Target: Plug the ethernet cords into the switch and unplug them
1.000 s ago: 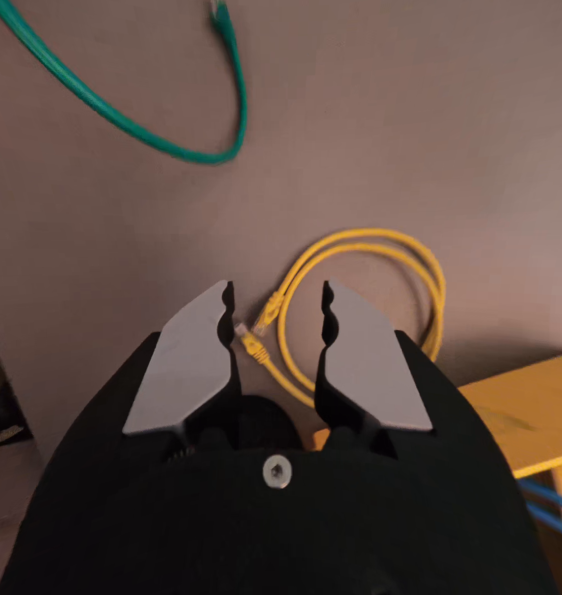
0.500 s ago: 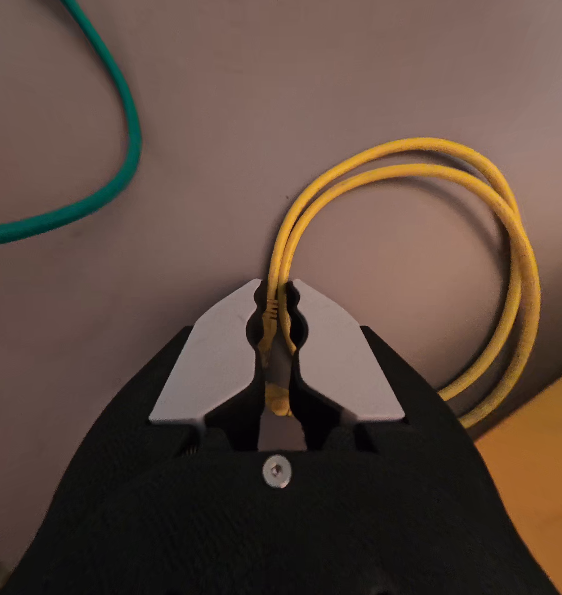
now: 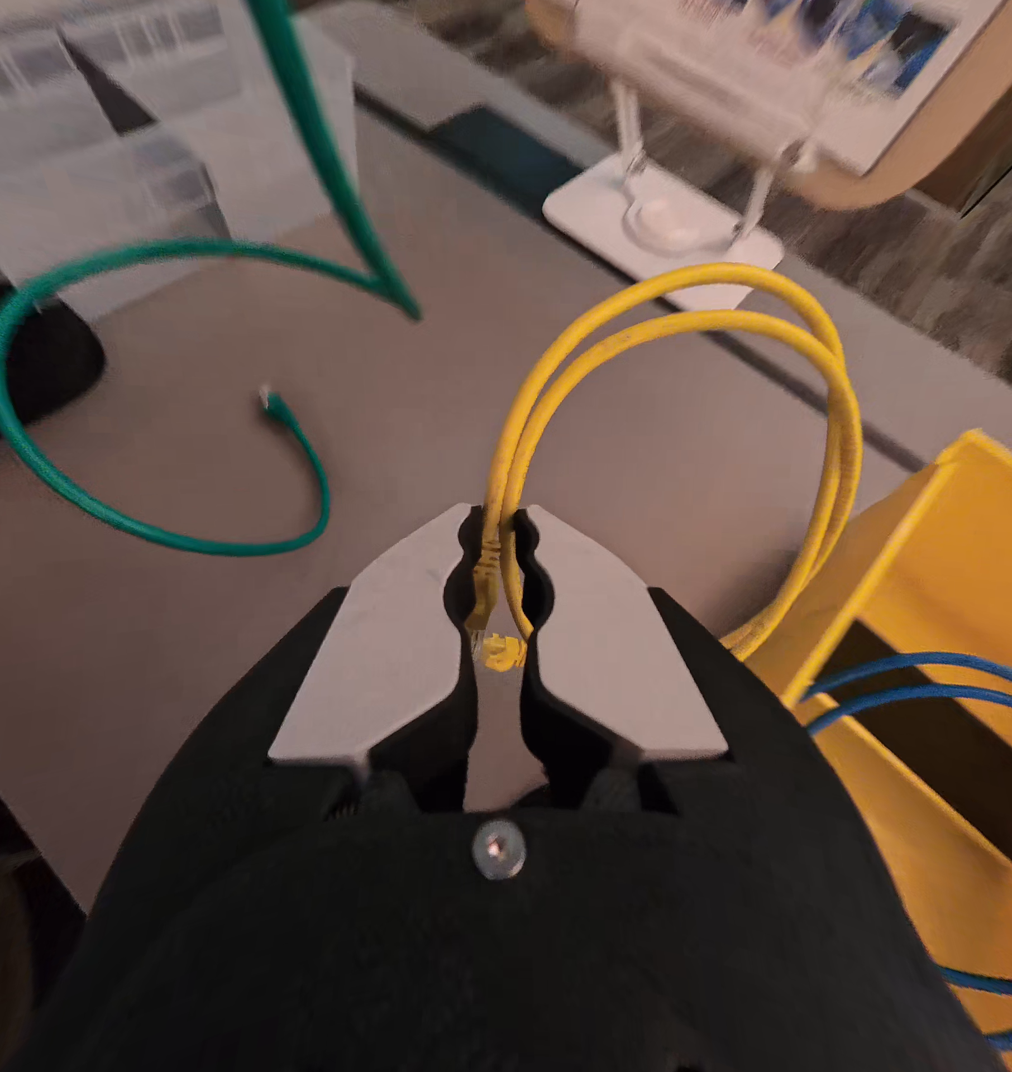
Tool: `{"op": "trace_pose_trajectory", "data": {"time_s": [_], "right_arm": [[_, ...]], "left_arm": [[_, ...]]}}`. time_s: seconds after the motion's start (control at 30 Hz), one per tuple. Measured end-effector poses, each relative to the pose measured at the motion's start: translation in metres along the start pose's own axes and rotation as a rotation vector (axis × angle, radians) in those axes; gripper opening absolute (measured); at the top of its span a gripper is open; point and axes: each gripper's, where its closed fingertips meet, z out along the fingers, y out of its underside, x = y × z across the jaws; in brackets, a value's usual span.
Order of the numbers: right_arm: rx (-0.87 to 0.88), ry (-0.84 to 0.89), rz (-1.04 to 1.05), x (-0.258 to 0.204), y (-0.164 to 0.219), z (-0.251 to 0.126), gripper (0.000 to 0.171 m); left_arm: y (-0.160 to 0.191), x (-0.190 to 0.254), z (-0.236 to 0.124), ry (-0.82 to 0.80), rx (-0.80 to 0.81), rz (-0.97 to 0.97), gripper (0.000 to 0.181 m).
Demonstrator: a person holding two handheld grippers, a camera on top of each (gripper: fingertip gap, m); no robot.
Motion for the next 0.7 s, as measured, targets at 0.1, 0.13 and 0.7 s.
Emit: {"op": "trace_pose_trajectory", "data": {"time_s": [0.1,0.13,0.7], "right_arm": [[0.092,0.053,0.005,0.026,-0.032,-0.038,0.012],[0.112,0.082,0.002,0.037,-0.04,-0.052,0.012],[-0.203,0.367,-0.106,0.172,0.106,-0.039,0.012]], "left_arm": [[-0.002,0.001,-0.001,0.002,0.006,0.001,0.038],[-0.002,0.001,-0.001,0.004,0.008,0.001,0.038],[-0.011,0.01,0.001,0.028,0.03,0.016,0.038]]}}
